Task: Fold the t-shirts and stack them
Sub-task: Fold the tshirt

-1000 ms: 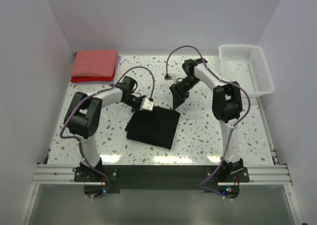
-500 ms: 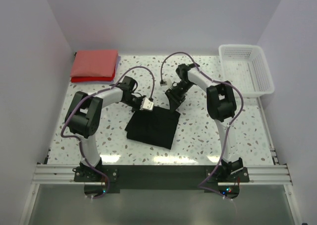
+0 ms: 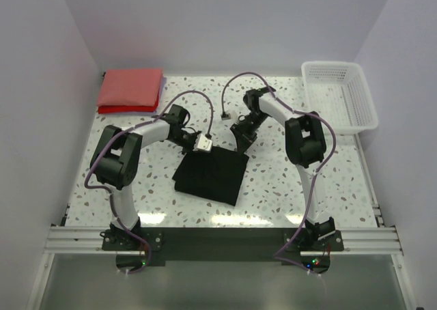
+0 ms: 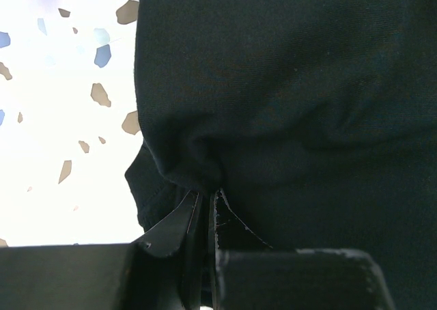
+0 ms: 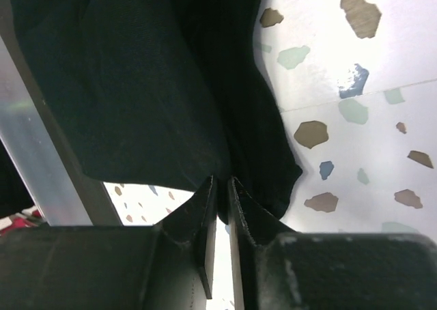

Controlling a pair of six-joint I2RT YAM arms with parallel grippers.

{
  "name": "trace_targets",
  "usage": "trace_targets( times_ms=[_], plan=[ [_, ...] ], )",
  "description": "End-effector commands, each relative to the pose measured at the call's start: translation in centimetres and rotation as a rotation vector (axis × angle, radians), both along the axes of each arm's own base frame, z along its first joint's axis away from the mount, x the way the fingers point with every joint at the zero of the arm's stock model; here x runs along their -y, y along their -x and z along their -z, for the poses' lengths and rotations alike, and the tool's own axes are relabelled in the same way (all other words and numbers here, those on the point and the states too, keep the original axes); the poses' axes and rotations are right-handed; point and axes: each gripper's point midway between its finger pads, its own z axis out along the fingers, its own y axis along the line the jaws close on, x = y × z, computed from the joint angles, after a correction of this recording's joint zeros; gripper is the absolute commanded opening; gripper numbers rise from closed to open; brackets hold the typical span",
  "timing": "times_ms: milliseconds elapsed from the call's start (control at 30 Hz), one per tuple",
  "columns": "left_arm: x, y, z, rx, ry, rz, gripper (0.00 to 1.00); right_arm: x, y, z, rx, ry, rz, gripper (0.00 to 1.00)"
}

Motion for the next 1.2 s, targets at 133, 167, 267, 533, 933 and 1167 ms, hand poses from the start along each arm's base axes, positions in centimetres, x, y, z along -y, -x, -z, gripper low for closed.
trace_targets(
  times_ms=[133,167,267,533,933,1167],
  plan=[
    [-0.3,-0.2,0.9,-0.033,-0.02,-0.016,0.0,-0.1,-0.4,-5.8,0.098,-0.036,-0.024,0.0],
    [-0.3,-0.1,1.0,-0.036,-0.023,-0.017,0.0,0.0,-0.6,-6.1,0.107,-0.033,-0.019,0.0],
    [-0.4,-0.2,1.2,-0.036,-0.029,-0.021,0.0,0.6,-0.4,-6.3,0.104,0.005,-0.014,0.0],
    [-0.5,-0.7,1.6,-0.049,-0.048,-0.042,0.0,5.2,-0.6,-1.9,0.1,0.24,0.006,0.0],
    [-0.4,-4.6,-5.1,-0.061,0.042,-0.154,0.0,5.8,-8.4,2.1,0.348,0.373,0.115,0.0],
    [-1.6,-5.9,-8.9,-0.059,0.049,-0.175,0.02,4.2,-8.2,-1.2,0.364,0.266,0.119,0.0]
  ],
)
